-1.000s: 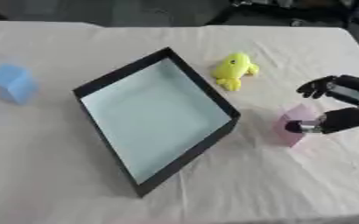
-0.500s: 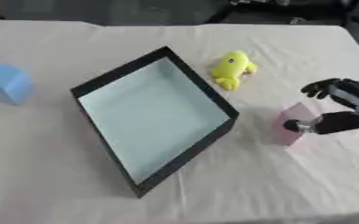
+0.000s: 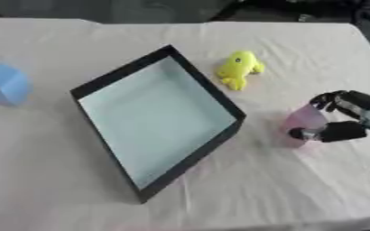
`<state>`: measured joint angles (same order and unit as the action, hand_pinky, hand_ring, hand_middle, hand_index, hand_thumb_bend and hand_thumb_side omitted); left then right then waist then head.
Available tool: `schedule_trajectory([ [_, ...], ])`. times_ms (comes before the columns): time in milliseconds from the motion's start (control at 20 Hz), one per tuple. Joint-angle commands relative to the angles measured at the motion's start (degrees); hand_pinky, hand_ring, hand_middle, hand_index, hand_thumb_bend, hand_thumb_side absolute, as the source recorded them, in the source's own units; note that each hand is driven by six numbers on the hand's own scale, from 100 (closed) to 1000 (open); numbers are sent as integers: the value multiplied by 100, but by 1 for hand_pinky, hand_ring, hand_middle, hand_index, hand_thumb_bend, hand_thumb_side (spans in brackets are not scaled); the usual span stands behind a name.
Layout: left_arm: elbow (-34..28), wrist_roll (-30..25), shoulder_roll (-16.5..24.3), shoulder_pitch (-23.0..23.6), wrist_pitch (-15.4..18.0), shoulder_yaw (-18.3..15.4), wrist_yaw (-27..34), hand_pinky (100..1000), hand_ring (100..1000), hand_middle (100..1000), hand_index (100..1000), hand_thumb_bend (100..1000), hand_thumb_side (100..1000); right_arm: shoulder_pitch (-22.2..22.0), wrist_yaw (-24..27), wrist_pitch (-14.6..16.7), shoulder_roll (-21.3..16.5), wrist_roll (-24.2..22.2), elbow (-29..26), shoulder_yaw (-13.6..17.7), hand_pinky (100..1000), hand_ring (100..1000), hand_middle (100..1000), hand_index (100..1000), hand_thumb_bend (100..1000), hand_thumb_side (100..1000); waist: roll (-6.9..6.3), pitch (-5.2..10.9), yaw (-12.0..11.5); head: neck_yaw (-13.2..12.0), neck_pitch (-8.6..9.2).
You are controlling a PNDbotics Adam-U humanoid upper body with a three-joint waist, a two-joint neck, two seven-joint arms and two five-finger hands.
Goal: Pick up objects on the table and place them in the box.
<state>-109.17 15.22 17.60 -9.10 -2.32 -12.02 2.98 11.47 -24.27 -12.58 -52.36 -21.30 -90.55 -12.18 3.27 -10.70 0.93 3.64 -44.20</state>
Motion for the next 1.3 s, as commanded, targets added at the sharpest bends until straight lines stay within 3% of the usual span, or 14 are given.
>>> schedule_trajectory([
  [50, -64, -11, 59, -70, -5, -29, -33, 814, 735, 782, 781, 105, 806, 45, -35, -75, -45, 26, 165, 45, 862, 824, 779, 885, 673, 690, -24, 31, -3, 8, 8],
  [750, -44, -60, 37, -74, -9, -21, -52, 818, 738, 781, 778, 102, 808, 74, 202, -209, 74, 154, 226, -25, 828, 789, 742, 882, 658, 670, -46, -49, 12, 36, 8],
  [900, -38, -83, 28, -77, -12, -16, -57, 818, 739, 781, 778, 102, 809, 93, 245, -253, 72, 227, 202, -25, 812, 769, 715, 873, 607, 633, -46, -65, 15, 34, 8],
  [950, -37, -86, 27, -76, -13, -18, -58, 819, 739, 781, 778, 103, 809, 100, 268, -295, 72, 288, 199, -14, 802, 756, 696, 865, 562, 584, -46, -67, 17, 32, 8],
  [1100, -36, -91, 27, -77, -12, -18, -59, 819, 739, 781, 778, 103, 809, 103, 345, -402, 69, 442, 180, -27, 802, 756, 696, 865, 562, 584, -46, -69, 18, 33, 8],
  [1150, -35, -93, 27, -77, -12, -17, -59, 821, 740, 782, 778, 102, 808, 107, 362, -420, 66, 467, 172, -29, 792, 738, 665, 846, 451, 342, -45, -67, 18, 30, 8],
  [1250, -31, -112, 31, -70, -14, -9, -57, 821, 740, 782, 778, 101, 808, 173, 437, -486, 33, 571, 106, 15, 794, 738, 667, 850, 436, 276, -39, -51, 27, 15, 8],
  [1300, -31, -119, 34, -67, -14, -10, -58, 821, 741, 781, 778, 100, 807, 204, 477, -504, 8, 614, 68, 21, 793, 734, 660, 844, 423, 173, -34, -43, 33, 15, 8],
])
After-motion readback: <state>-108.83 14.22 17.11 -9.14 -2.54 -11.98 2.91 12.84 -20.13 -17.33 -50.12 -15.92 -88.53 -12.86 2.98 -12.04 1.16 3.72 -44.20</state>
